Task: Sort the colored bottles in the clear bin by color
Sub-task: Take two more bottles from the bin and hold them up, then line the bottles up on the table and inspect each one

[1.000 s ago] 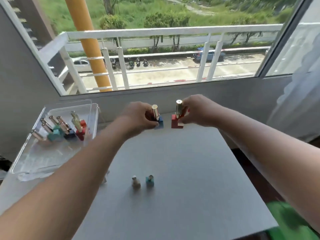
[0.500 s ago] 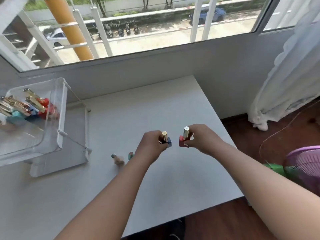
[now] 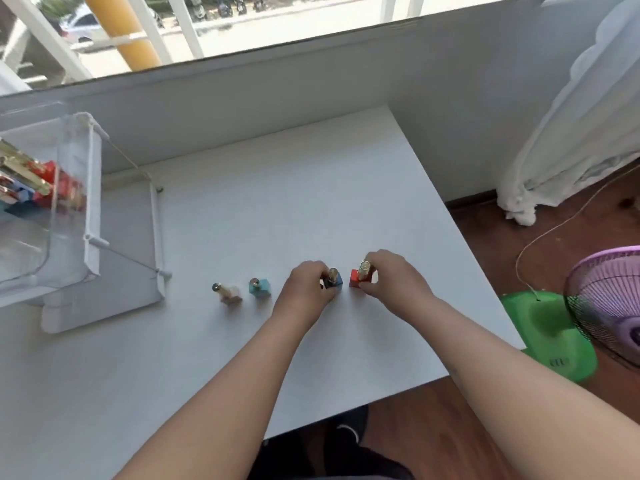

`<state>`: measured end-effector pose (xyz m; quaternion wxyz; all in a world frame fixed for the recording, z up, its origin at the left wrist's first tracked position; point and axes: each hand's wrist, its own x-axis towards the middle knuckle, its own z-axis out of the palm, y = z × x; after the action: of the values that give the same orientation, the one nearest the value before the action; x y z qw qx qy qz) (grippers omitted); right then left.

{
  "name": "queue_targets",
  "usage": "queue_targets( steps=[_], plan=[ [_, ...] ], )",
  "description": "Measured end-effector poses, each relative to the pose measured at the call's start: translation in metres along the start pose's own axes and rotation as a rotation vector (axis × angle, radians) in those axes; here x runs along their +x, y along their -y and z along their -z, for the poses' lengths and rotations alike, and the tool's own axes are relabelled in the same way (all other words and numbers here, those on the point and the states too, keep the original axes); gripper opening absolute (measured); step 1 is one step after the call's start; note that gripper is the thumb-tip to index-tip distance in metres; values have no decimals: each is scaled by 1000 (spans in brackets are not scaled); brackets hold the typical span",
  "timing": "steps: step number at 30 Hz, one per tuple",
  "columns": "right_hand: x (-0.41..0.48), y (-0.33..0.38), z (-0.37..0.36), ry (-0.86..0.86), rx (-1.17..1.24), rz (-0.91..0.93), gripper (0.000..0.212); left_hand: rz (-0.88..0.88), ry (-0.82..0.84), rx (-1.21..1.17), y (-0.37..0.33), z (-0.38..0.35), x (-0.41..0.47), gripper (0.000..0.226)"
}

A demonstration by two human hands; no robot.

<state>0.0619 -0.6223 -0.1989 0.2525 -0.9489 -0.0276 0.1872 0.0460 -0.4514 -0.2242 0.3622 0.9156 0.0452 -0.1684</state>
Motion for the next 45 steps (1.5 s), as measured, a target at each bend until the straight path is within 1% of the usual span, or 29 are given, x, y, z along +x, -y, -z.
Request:
queue_targets(
  steps=[2, 3, 4, 5, 7, 9, 11, 13, 16, 20, 24, 27, 33, 37, 40, 45],
  plan=[
    [0, -2, 1, 13, -22, 0, 20, 1, 21, 60, 1, 3, -2, 31],
    [0, -2, 5, 34, -43, 6, 28, -3, 27, 76, 2, 8, -4, 41],
    [2, -2, 11, 59, -59, 18, 39, -18, 27, 78, 1, 14, -5, 45],
    [4, -1, 20, 86, -68, 39, 49, -43, 24, 72, 0, 22, -8, 45],
    [9, 6, 41, 145, -87, 106, 64, -114, 9, 60, -6, 42, -14, 41],
    [12, 18, 59, 178, -120, 168, 73, -180, -19, 37, -11, 64, -20, 38],
    [14, 36, 69, 173, -126, 218, 76, -213, -80, 22, -11, 83, -25, 37],
    [16, 56, 69, 157, -118, 274, 72, -203, -162, -6, -3, 101, -31, 36],
    [22, 88, 54, 130, -151, 373, 58, -164, -278, -30, 23, 120, -41, 35],
    [30, 129, 24, 145, -185, 448, 44, -103, -360, -40, 69, 134, -59, 35],
    [33, 159, -13, 177, -206, 474, 35, 29, -304, -141, 121, 133, -72, 48],
    [34, 170, -38, 154, -213, 456, 32, 84, -205, -153, 152, 125, -72, 49],
    [28, 176, -76, 69, -196, 407, 35, 74, -113, -210, 172, 109, -52, 41],
    [24, 183, -93, 11, -221, 401, 21, 19, -85, -192, 176, 100, -40, 36],
    [20, 186, -101, -29, -196, 365, 14, -25, -60, -158, 177, 97, -33, 24],
    [18, 188, -97, -31, -173, 305, 14, -10, -25, -311, 175, 103, -29, 13]
  ],
)
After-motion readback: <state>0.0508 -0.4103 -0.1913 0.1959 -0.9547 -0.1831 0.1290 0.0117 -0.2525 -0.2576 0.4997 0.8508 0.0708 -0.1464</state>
